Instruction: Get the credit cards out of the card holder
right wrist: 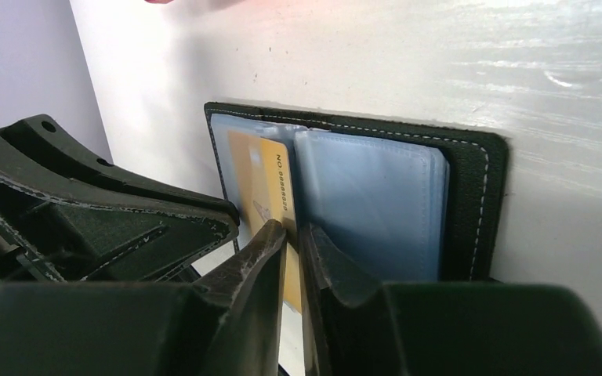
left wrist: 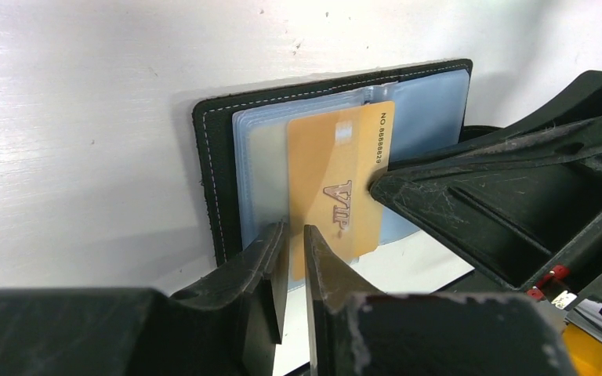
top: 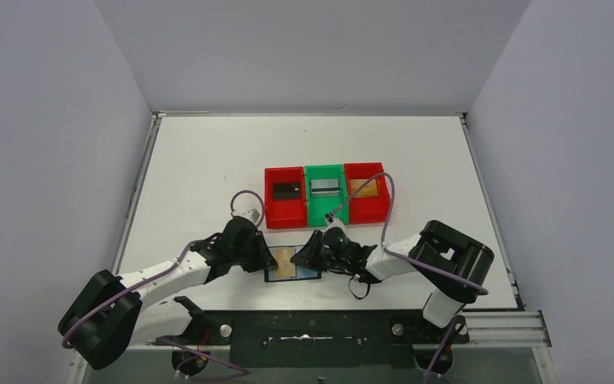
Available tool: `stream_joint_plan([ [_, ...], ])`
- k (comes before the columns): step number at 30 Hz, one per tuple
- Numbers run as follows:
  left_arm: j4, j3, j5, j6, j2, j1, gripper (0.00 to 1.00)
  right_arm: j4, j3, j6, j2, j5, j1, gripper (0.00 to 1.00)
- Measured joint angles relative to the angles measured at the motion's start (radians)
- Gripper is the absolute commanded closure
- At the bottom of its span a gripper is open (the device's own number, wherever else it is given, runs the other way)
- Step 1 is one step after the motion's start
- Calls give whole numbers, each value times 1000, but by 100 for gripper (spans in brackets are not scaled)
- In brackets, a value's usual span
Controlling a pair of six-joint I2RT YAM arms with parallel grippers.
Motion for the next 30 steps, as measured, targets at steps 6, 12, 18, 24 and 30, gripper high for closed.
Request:
stream_joint_plan([
  [6,-5,0,-8,0,-3,0,87,-2,-1,8,-5,2,0,99],
  [12,-8,0,-13,-3,-4,0,87,-22,-11,11,-54,20,0,94],
  [18,6,0,-2,1,13,0,90,-16,-32,16,-58,28,-1,81],
  [24,14,0,4,2,20,0,91,63,-56,42,-25,11,-8,75],
  [30,14,0,3,2,19,0,91,109,-60,52,2,-7,-14,92],
])
